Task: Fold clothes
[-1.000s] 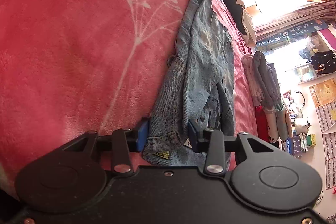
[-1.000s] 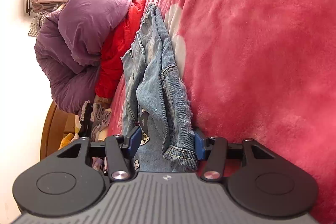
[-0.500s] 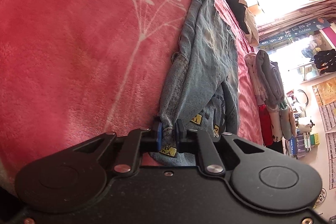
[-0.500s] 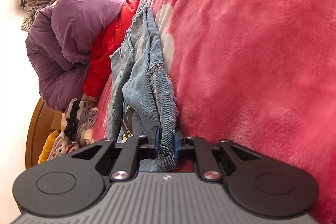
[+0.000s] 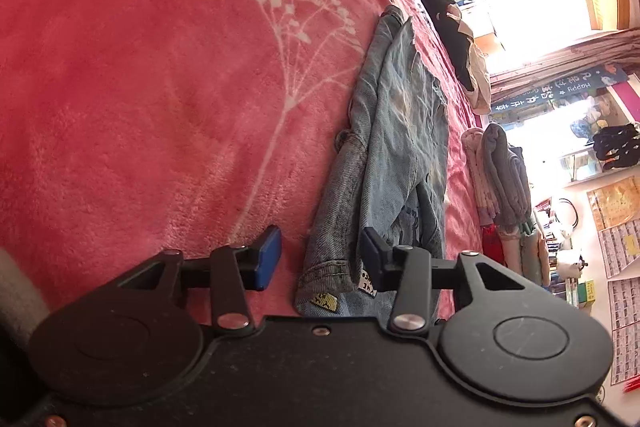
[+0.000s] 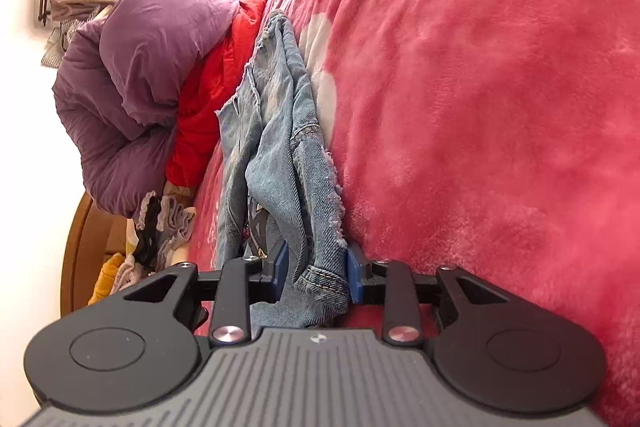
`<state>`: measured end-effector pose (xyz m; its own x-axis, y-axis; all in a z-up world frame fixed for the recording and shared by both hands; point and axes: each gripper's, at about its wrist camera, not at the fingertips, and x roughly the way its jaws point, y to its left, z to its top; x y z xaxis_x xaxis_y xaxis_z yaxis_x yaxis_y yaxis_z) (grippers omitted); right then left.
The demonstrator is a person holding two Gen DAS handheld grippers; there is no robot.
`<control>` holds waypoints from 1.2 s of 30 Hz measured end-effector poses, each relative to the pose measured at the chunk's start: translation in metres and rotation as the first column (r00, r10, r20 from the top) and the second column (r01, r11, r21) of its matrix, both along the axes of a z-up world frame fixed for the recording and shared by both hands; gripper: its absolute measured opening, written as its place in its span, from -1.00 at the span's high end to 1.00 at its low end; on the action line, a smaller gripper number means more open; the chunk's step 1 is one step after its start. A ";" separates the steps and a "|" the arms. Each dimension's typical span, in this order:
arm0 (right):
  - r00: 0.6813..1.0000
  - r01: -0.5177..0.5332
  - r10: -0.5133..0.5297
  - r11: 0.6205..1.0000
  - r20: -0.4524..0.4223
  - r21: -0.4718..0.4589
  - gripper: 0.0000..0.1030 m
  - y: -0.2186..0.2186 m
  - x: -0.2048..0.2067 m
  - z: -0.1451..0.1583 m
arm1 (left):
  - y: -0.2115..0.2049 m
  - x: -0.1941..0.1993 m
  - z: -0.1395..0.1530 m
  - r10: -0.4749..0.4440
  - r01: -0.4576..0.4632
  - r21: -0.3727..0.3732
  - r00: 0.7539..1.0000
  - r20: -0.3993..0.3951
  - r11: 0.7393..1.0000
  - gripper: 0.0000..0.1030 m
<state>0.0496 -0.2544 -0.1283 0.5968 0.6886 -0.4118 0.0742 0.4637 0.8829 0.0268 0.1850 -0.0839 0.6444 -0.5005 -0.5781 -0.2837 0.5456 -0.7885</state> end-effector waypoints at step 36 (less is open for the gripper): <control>1.000 -0.001 0.002 1.000 -0.012 0.017 0.38 -0.001 0.001 -0.005 | -0.012 0.014 -0.020 -0.151 0.150 0.057 0.989 0.007 0.987 0.60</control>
<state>0.0511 -0.2559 -0.1333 0.5906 0.6965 -0.4074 0.0846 0.4487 0.8897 0.0409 0.1727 -0.1035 0.5707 -0.5594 -0.6011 -0.1865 0.6246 -0.7584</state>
